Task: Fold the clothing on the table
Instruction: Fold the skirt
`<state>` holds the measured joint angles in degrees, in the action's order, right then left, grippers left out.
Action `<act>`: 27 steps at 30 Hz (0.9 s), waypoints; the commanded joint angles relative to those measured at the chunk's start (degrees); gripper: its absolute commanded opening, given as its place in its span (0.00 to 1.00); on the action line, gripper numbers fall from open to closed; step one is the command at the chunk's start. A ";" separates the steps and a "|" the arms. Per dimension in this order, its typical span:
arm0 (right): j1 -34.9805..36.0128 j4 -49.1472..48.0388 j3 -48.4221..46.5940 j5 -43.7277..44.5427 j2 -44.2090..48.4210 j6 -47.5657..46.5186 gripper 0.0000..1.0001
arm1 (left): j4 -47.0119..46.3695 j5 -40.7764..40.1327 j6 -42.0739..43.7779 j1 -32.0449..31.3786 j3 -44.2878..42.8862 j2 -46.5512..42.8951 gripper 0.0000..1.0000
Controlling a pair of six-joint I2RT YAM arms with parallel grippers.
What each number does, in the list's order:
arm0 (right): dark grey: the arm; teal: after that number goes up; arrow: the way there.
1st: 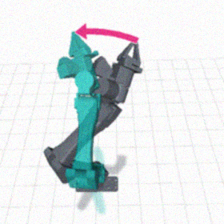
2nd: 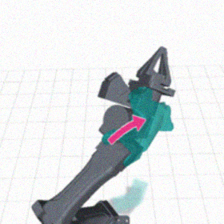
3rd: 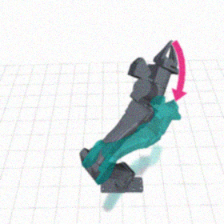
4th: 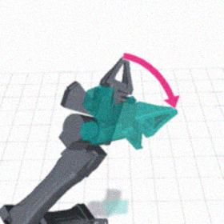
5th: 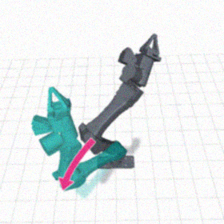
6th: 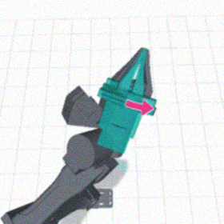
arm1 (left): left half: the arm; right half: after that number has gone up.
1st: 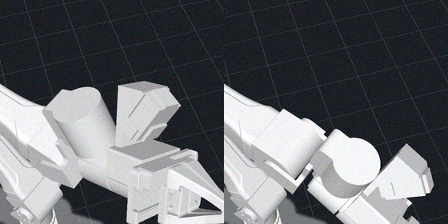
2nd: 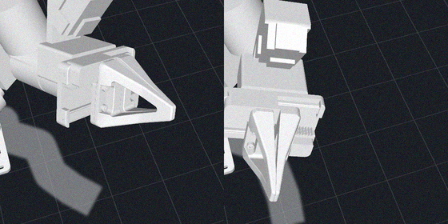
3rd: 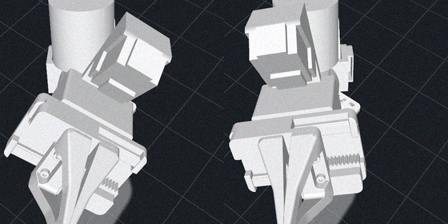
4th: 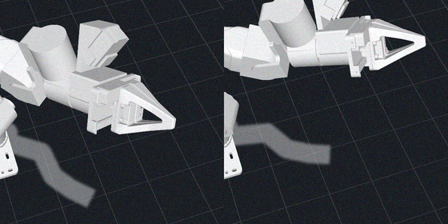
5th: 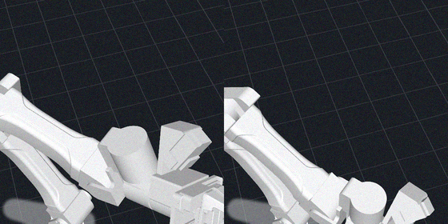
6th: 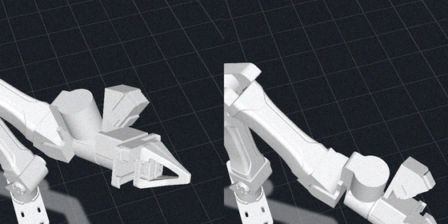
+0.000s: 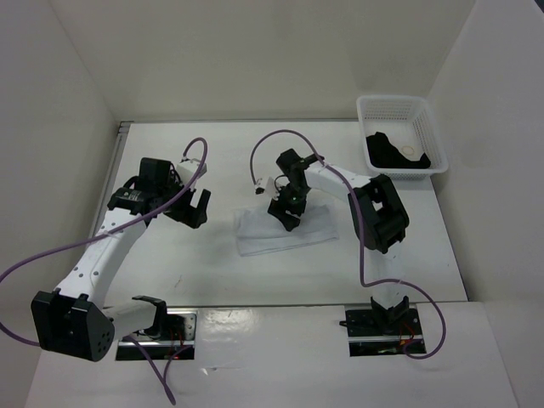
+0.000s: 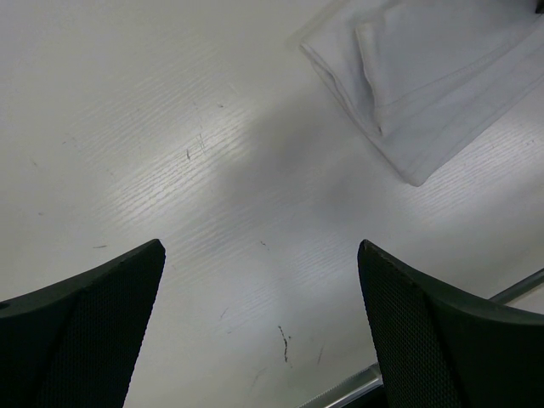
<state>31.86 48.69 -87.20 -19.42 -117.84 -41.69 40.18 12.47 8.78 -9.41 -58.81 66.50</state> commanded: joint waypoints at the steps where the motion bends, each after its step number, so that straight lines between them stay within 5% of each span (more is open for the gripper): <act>1: -0.04 2.03 -2.27 -2.29 -0.11 -0.23 0.72 | -1.34 0.36 -0.43 0.18 0.01 0.03 1.00; 11: -0.04 1.50 -3.33 -3.52 -1.86 1.52 0.07 | -1.34 0.36 -0.43 0.18 0.01 0.03 1.00; 19: 0.49 -12.37 -7.45 3.33 -3.97 17.42 0.00 | -1.34 -0.77 -0.95 0.18 0.01 0.56 1.00; 27: 0.49 -15.90 -19.76 14.66 -11.70 34.91 0.00 | -1.34 -1.31 -0.95 0.18 0.01 0.56 1.00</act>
<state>32.01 37.76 -102.85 -10.85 -128.14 -15.57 39.79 11.57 8.64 -9.41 -58.81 67.05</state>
